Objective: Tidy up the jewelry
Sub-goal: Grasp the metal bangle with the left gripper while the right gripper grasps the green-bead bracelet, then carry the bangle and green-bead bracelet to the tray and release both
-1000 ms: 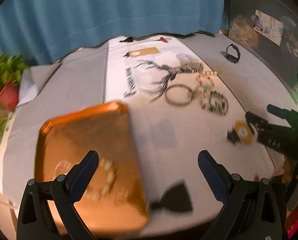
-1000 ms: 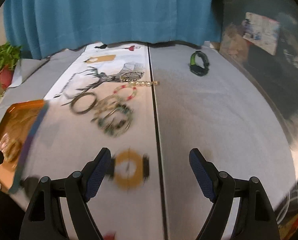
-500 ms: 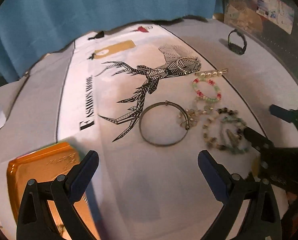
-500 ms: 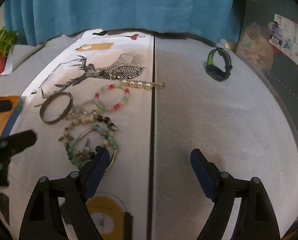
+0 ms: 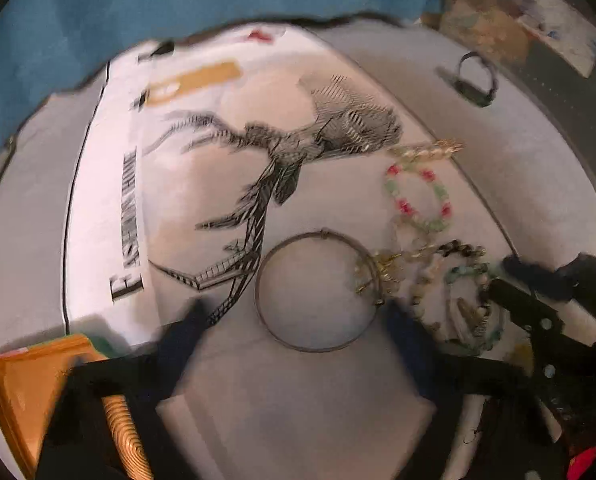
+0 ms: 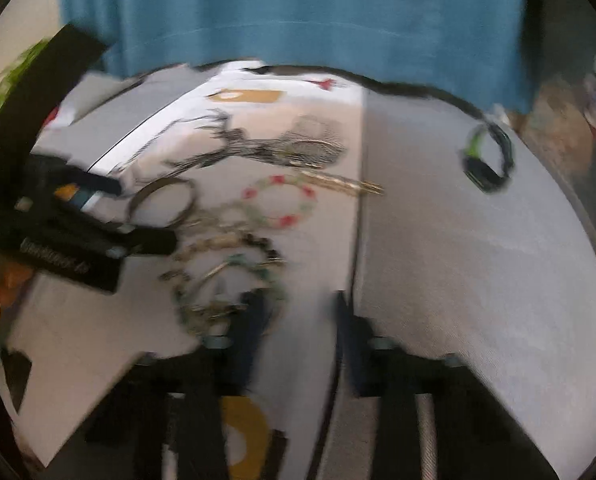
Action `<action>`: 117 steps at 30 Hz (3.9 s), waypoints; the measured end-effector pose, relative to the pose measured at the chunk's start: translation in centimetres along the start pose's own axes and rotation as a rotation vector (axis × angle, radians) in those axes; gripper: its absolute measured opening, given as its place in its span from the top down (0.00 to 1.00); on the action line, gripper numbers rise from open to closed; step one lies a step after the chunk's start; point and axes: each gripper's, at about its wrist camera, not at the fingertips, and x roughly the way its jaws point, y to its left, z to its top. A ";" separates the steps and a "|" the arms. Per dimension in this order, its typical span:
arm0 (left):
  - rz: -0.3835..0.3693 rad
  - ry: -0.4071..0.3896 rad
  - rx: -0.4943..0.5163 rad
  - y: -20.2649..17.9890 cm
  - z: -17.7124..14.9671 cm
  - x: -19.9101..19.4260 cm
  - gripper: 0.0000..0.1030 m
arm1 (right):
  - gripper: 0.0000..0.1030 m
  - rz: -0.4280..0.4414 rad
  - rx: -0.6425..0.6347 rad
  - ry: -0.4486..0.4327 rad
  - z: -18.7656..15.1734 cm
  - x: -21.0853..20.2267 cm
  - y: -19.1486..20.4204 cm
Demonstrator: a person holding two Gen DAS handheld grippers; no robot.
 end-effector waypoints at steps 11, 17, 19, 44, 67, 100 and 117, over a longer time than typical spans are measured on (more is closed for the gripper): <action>-0.058 -0.095 -0.034 0.2 -2.4 -7.5 0.46 | 0.97 -0.025 0.064 -0.086 1.9 -7.0 0.3; -0.040 -0.184 -0.028 -0.1 -5.6 -14.2 0.46 | 0.97 -0.094 0.056 -0.130 2.8 -12.2 1.5; -0.029 -0.209 -0.027 -0.2 -7.1 -16.3 0.46 | 0.97 -0.114 0.058 -0.136 2.3 -14.0 2.5; 0.049 -0.261 -0.208 1.4 -34.2 -29.4 0.46 | 0.97 0.059 -0.053 -0.072 -14.1 -27.7 22.4; 0.028 -0.265 -0.222 1.0 -36.5 -29.9 0.46 | 0.97 0.079 -0.130 -0.054 -14.9 -28.6 26.0; 0.080 -0.317 -0.348 13.7 -28.4 -26.8 0.46 | 0.97 0.090 -0.147 -0.065 -1.7 -18.6 26.4; 0.069 -0.266 -0.370 20.6 -19.1 -16.9 0.46 | 0.97 0.092 -0.116 -0.061 7.6 -6.2 27.0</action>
